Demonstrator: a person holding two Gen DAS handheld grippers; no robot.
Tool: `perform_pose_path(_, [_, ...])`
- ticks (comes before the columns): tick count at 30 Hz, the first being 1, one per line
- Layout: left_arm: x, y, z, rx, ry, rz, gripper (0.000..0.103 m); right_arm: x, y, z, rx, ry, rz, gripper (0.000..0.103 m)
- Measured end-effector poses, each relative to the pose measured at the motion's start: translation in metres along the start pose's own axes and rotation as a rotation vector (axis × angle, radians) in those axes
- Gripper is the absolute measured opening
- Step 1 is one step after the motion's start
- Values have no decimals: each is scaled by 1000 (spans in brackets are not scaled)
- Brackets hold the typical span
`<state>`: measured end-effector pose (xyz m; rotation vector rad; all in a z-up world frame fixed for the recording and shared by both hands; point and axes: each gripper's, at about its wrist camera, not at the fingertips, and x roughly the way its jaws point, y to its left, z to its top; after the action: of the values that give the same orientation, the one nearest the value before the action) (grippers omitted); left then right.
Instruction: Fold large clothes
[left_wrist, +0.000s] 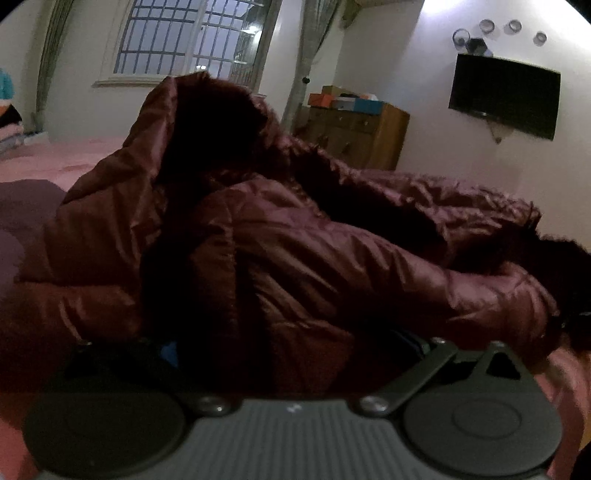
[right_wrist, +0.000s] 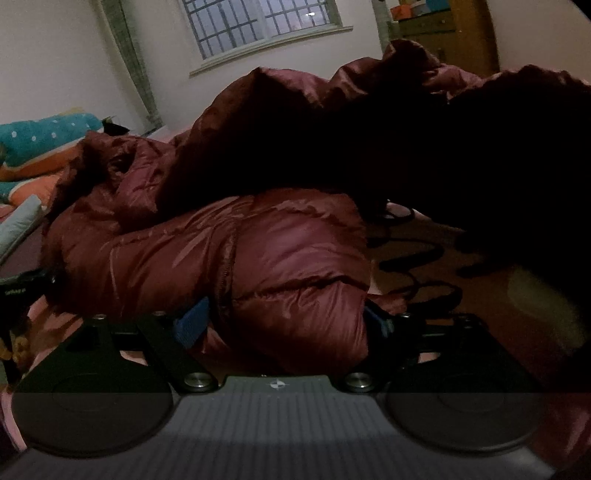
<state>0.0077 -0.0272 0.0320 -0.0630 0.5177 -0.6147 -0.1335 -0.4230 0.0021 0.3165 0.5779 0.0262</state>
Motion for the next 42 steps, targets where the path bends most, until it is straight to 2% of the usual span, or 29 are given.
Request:
perform_pose_path(2, [0, -3, 6, -32, -10, -24, 83, 3, 6, 5, 10, 4, 20, 57])
perform_pose_path(4, [1, -6, 14, -71, -19, -58, 56, -3, 11, 9, -8, 1, 23, 45])
perform_pose_path(5, [2, -7, 17, -86, -21, -63, 49, -5, 14, 7, -16, -2, 27, 39])
perform_pose_path(6, [2, -8, 21, -96, -22, -67, 38, -5, 19, 11, -11, -2, 38, 36])
perform_pose_path(7, [2, -10, 27, -105, -24, -72, 31, -5, 21, 13, 6, -2, 58, 31])
perform_pose_path(8, [1, -11, 33, -114, -28, -80, 28, -5, 23, 16, 27, -3, 82, 27])
perform_pose_path(13, [-17, -22, 61, -137, -59, -117, 13, -24, 26, 39, 195, -57, 209, 22])
perform_pose_path(16, [-40, -26, 80, -175, -94, -153, 11, -42, 26, 51, 298, -96, 301, 21])
perform_pose_path(23, [-105, -45, 123, -193, -179, -221, 11, -99, 36, 70, 529, -189, 541, 21])
perform_pose_path(28, [-164, -64, 138, -172, -177, -245, 11, -138, 52, 60, 625, -211, 624, 21])
perform_pose_path(31, [-187, -64, 131, -205, -134, -251, 11, -162, 56, 41, 641, -202, 612, 21])
perform_pose_path(34, [-193, -58, 111, -241, -50, -224, 11, -176, 58, 17, 622, -159, 552, 21])
perform_pose_path(39, [-183, -49, 47, -312, 154, -125, 11, -170, 54, -45, 623, 22, 389, 21])
perform_pose_path(42, [-178, -50, 10, -311, 257, -68, 13, -160, 55, -84, 620, 144, 301, 22])
